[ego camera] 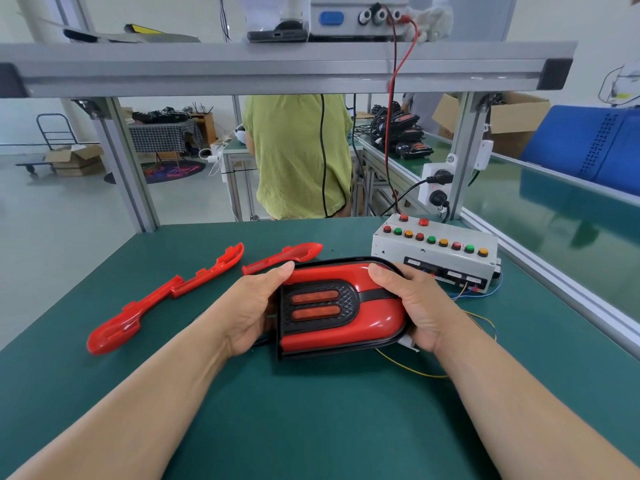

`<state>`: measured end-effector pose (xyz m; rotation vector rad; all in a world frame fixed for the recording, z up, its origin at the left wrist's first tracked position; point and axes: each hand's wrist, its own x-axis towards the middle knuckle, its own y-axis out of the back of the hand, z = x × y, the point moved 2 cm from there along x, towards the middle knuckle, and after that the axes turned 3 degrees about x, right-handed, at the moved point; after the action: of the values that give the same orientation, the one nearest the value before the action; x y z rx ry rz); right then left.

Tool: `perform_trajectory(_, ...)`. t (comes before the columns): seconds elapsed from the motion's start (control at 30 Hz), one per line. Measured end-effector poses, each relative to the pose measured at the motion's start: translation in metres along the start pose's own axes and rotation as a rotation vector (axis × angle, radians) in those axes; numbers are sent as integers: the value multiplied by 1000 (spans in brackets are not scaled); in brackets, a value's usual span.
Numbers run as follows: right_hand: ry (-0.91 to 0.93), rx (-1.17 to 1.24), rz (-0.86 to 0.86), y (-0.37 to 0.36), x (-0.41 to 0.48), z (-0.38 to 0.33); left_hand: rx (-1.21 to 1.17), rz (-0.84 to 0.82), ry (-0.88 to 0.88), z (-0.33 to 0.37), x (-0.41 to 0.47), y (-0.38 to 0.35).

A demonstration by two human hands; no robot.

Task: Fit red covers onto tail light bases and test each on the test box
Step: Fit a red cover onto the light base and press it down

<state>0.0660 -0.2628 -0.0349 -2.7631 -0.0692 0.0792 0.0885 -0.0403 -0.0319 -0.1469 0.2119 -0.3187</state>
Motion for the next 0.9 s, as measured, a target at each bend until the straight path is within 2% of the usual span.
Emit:
perform_trajectory(0.17,4,-2,-11,0,0,1,-43,-122,69,1,-2,3)
perform_trajectory(0.6,30,-44,4,1,3,3,-49,69,-11,-7,4,3)
perform_trajectory(0.9,95,-46,25,-4,1,-1,-121,122,-53,-6,5,-3)
